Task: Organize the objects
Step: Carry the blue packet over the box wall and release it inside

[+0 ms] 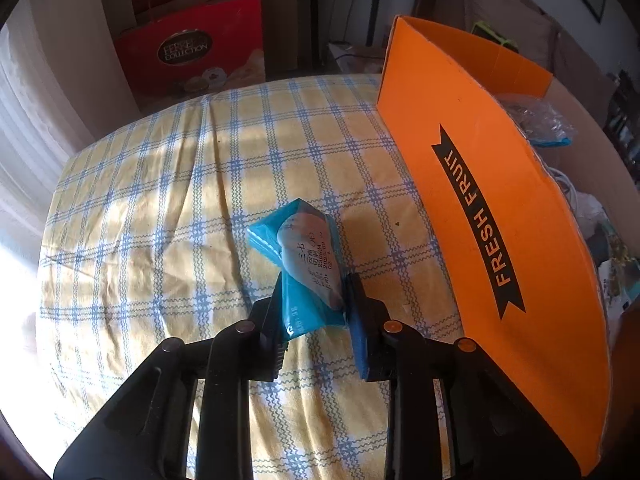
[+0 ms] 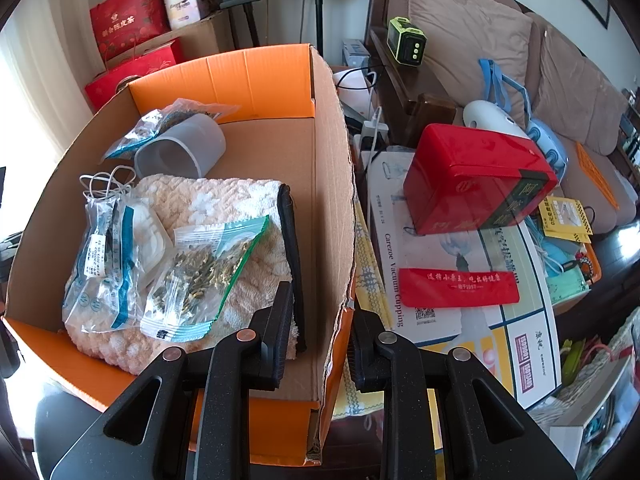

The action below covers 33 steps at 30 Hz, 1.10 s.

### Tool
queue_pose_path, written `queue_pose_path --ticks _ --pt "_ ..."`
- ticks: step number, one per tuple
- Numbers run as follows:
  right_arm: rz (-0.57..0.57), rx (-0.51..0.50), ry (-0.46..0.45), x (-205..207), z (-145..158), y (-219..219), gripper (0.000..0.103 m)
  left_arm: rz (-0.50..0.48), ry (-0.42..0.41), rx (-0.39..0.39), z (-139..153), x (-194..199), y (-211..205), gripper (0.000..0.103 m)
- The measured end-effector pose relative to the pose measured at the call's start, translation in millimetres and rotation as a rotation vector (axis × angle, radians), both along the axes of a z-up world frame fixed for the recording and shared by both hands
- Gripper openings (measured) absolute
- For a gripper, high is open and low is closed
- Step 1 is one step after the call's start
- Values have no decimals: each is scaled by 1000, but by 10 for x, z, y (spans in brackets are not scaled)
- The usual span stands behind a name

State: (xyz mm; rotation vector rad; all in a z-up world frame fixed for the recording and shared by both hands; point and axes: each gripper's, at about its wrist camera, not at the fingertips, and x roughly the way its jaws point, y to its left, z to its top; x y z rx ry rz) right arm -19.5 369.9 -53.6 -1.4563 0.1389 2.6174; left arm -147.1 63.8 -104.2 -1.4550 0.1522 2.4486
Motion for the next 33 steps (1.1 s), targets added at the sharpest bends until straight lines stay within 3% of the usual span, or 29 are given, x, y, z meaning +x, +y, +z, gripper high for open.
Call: queue_pose_path --ticks 8,16,23,33 --pt "1 1 0 0 -2 1 25 35 -9 102 69 -44 -257 14" --pt "1 2 -1 0 -2 -2 25 31 35 161 404 48 -382 14" --pt "1 3 -1 0 -1 -4 25 -31 61 224 730 225 -248 14" --pt "1 1 0 -1 7 -1 25 -143 121 252 1145 559 195 14"
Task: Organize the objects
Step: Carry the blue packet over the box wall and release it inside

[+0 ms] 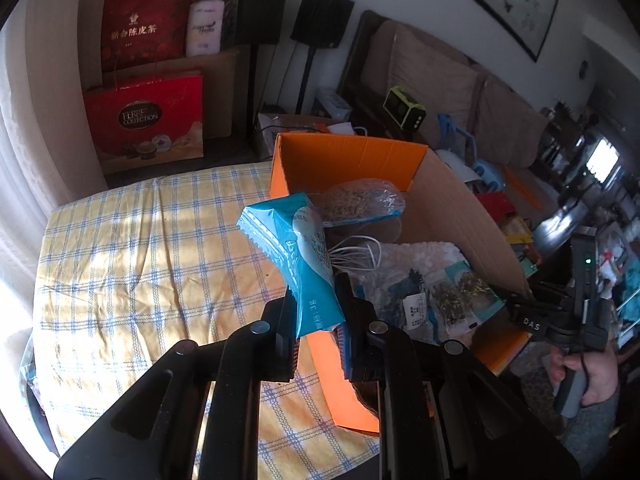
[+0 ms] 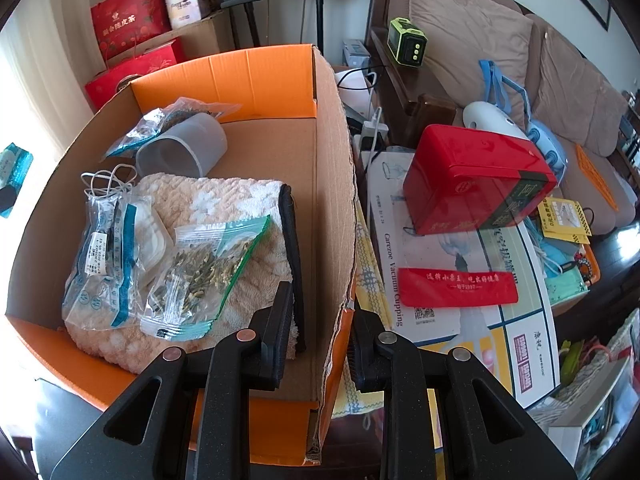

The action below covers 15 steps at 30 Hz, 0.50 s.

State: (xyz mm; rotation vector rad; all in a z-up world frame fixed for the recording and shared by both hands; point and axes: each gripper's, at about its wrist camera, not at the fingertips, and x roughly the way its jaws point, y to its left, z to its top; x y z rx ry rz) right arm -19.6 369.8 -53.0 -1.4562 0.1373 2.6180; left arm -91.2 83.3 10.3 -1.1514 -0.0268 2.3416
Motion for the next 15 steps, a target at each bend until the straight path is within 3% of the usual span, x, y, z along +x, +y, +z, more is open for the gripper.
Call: queue_pose_path --ticks 6,15 --pt "2 -2 2 4 7 4 25 -80 -2 18 103 143 318 14" --pt "2 -6 15 67 62 16 25 -152 -36 6 -11 285 757 14"
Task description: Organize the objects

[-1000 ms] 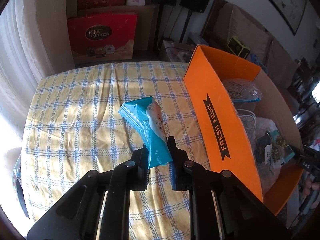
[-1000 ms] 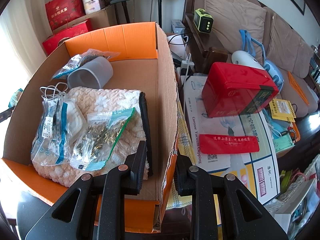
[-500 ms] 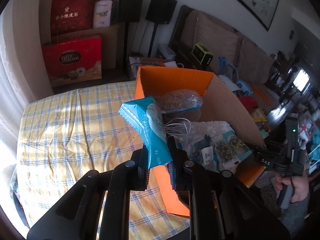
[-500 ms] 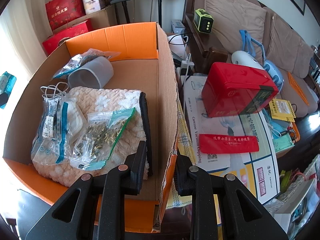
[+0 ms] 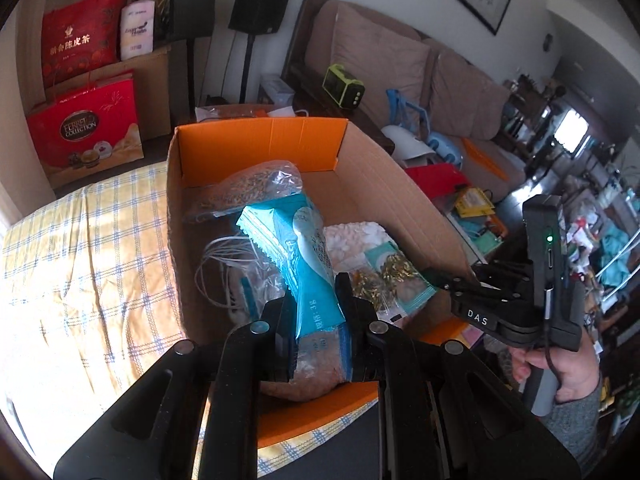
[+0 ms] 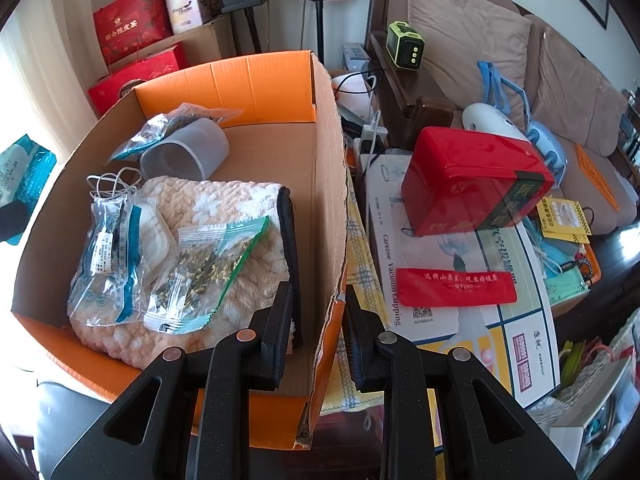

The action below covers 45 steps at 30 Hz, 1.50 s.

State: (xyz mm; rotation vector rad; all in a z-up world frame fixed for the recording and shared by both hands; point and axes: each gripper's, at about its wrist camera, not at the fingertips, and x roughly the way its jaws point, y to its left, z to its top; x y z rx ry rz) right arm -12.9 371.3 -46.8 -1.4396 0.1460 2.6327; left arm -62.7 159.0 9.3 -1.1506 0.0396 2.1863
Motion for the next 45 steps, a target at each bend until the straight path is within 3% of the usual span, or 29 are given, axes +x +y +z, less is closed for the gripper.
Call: queue_pose_path --ticks 10,16,27,31,38,41,45 --pt "-1 -3 4 20 23 6 25 -77 -91 5 -324 53 374 14" --pt "-5 -4 6 36 43 13 25 -102 -104 -11 -424 81 462 20" --pt "-7 -2 11 58 53 20 25 -43 -33 12 -163 79 204 43" --pt "-8 -3 12 63 54 25 25 -12 -15 22 -85 39 85 47" --pt "-6 4 15 91 69 25 25 46 36 -20 -9 27 -116 64" --pt "-7 5 16 96 74 23 25 79 41 -16 6 14 -234 77" --pt "-13 6 17 116 93 16 25 118 39 -17 16 -25 -387 83"
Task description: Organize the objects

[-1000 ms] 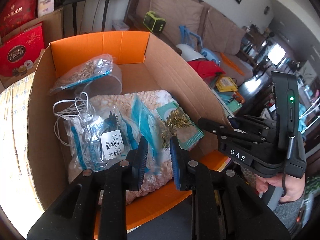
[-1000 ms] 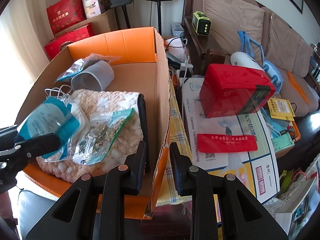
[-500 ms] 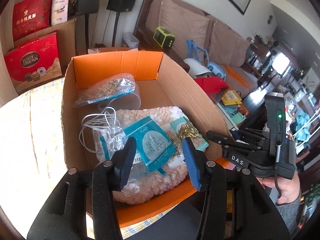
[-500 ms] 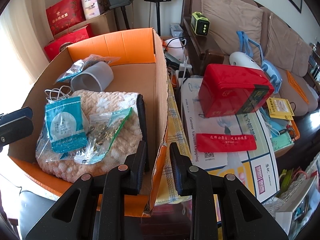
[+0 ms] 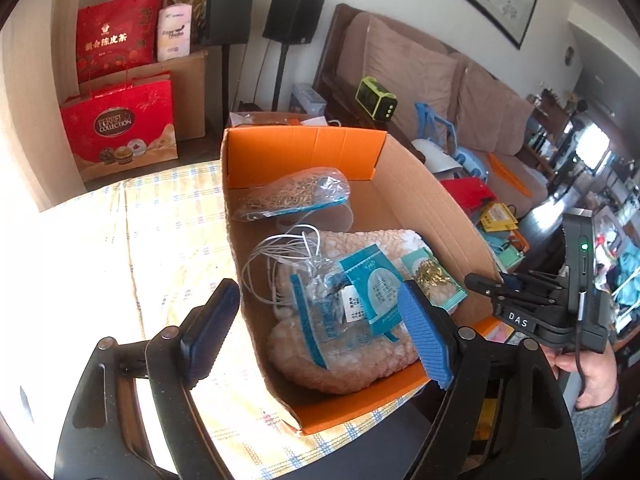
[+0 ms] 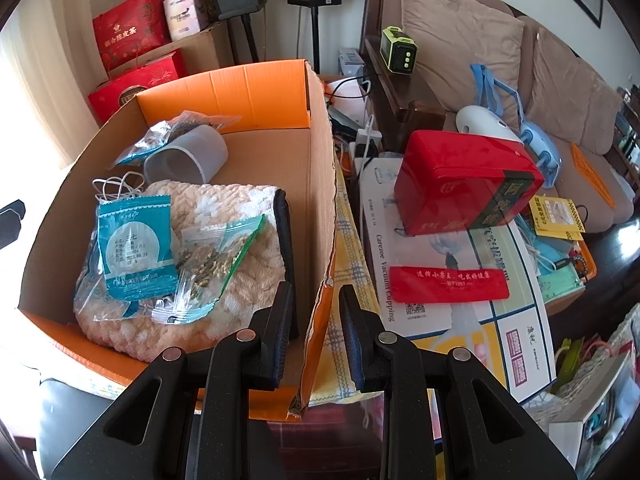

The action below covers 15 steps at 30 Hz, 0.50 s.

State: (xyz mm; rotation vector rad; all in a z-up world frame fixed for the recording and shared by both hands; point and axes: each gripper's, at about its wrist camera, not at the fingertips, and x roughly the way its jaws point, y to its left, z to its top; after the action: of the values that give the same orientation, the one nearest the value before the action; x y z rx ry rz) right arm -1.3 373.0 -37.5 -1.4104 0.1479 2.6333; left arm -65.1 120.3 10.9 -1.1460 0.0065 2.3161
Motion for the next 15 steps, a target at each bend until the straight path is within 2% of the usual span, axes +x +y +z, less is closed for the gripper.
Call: queue_pose_path --ticks 3,10,13,15 --pt "2 13 7 26 37 -22 25 34 1 2 -16 -12 -125 88" --pt "7 23 -6 9 25 -41 25 86 -81 -28 -219 -127 -273 86" --pt "6 14 -5 0 12 -27 25 79 -130 -33 -352 -148 -253 70" --pt "11 12 -9 -19 0 -27 25 69 -154 -36 -425 -147 -219 55"
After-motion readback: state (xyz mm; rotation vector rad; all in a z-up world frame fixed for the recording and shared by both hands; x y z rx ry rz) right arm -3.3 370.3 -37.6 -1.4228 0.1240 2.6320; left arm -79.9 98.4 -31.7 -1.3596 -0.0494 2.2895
